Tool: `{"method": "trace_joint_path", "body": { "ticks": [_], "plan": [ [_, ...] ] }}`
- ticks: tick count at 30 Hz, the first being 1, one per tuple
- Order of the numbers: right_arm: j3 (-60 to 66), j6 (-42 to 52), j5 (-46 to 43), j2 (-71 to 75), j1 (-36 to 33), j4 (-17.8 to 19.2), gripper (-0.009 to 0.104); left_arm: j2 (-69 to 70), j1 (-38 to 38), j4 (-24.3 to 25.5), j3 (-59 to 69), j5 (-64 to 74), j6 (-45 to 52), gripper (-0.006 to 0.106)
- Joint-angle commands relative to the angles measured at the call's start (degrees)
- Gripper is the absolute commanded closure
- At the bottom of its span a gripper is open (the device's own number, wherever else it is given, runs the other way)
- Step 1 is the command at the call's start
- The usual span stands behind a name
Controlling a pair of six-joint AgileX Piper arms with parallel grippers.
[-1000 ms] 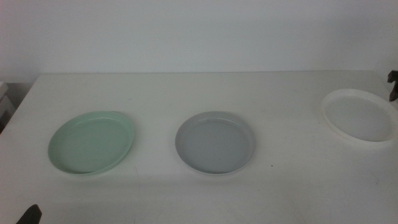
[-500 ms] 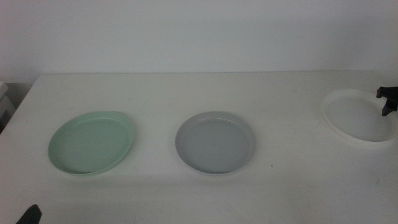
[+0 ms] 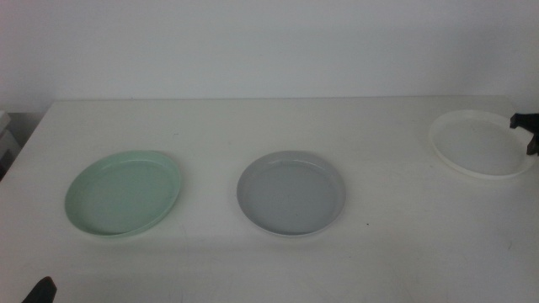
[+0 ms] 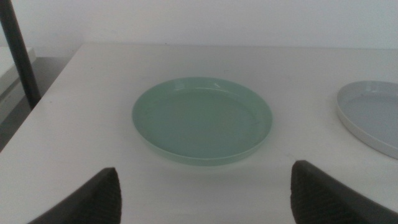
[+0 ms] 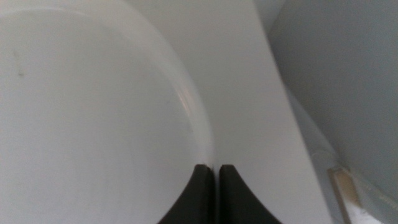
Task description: Stack the three bowls on top of each other.
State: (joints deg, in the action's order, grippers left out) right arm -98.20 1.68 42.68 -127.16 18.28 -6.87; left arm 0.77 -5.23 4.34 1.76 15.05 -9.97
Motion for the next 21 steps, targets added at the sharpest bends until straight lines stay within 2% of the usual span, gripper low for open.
{"method": "trace_joint_path", "body": {
  "ticks": [1,5,8,13,21],
  "plan": [
    [-0.62,2.27,0.27,6.71,-0.31,-2.98,0.096,0.55,0.02,-0.60,-0.24,-3.98,-0.43,0.004],
    [6.61,5.77,-0.82,14.68,-3.18,-9.42,0.096,0.55,0.02,-0.60,-0.24,-3.98,-0.43,0.004],
    [10.51,7.20,-0.68,19.66,-7.15,-12.59,0.096,0.55,0.02,-0.60,-0.24,-3.98,-0.43,0.004],
    [10.82,6.31,0.94,23.17,-17.30,-13.36,0.096,0.55,0.02,-0.60,-0.24,-3.98,-0.43,0.004],
    [10.76,2.01,-0.85,20.51,-33.15,-13.56,0.096,0.55,0.02,-0.60,-0.24,-3.98,-0.43,0.004]
  ]
}}
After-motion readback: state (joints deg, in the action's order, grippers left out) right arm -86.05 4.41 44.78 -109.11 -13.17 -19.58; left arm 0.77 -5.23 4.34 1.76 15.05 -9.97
